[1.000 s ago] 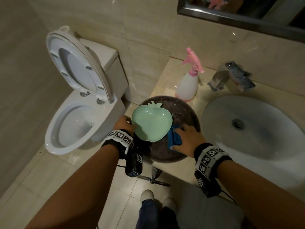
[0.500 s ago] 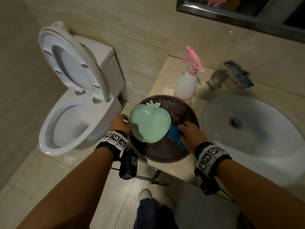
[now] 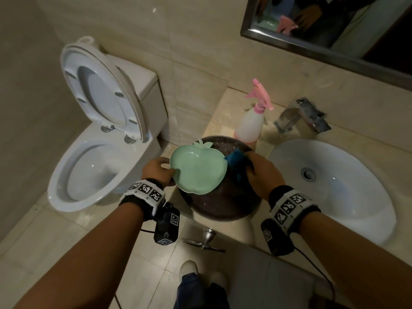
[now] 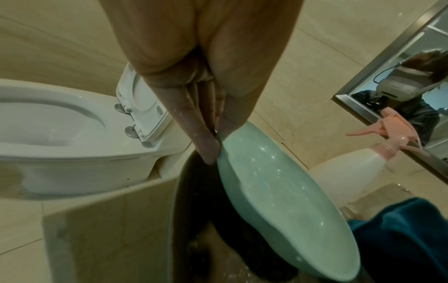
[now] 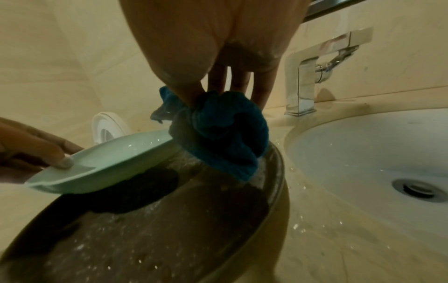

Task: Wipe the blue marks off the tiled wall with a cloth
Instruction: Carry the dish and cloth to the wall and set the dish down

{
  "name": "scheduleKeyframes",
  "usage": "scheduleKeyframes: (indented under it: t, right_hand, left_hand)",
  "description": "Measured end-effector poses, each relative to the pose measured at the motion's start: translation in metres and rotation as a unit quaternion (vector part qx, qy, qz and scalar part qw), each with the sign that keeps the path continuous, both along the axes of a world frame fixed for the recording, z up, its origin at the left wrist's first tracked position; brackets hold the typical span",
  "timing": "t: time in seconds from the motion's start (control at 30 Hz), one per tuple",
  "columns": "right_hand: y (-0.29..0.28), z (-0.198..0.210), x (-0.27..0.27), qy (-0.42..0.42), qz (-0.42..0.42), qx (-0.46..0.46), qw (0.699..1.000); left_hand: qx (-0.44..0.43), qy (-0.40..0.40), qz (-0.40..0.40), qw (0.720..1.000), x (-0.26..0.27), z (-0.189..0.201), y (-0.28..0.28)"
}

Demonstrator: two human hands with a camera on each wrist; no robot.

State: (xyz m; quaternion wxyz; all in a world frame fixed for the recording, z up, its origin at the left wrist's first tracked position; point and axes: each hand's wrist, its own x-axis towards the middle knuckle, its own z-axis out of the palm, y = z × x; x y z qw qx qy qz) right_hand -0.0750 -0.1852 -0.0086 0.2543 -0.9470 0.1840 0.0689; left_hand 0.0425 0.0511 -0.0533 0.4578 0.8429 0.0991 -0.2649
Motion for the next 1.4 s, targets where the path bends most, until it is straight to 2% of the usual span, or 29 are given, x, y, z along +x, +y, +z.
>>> scheduleKeyframes:
  t: [0.33,0.5,0.67,0.8,0.87,1.0,1.23,1.4]
  right_hand:
    - [0.047,0.035,0.040,-0.077,0.064,0.040,0.994]
    - [0.082,0.051,0.063,-0.070,0.137,0.048,0.987]
    - [0.124,0.058,0.071,-0.082,0.232,0.065,0.967]
    - [0.170,0.061,0.064,-0.100,0.308,0.096,0.941]
    - [0.198,0.061,0.056,-0.116,0.363,0.105,0.919]
    - [0.257,0.058,0.026,-0.097,0.457,0.083,0.880]
    - [0.363,0.065,-0.075,-0.108,0.602,0.059,0.789]
    - [0.435,0.077,-0.168,-0.072,0.677,0.092,0.726]
  left_hand:
    - [0.016,-0.045,0.051,0.998,-0.007,0.045,0.067]
    - [0.013,-0.050,0.130,0.990,-0.030,0.060,0.104]
    - [-0.018,-0.054,0.250,0.966,-0.079,0.068,0.145]
    - [-0.039,-0.070,0.356,0.931,-0.139,0.073,0.176]
    - [-0.045,-0.077,0.409,0.908,-0.175,0.076,0.192]
    - [-0.041,-0.092,0.495,0.863,-0.251,0.082,0.222]
    - [-0.031,-0.119,0.638,0.760,-0.399,0.096,0.271]
    - [-0.017,-0.119,0.708,0.696,-0.515,0.101,0.300]
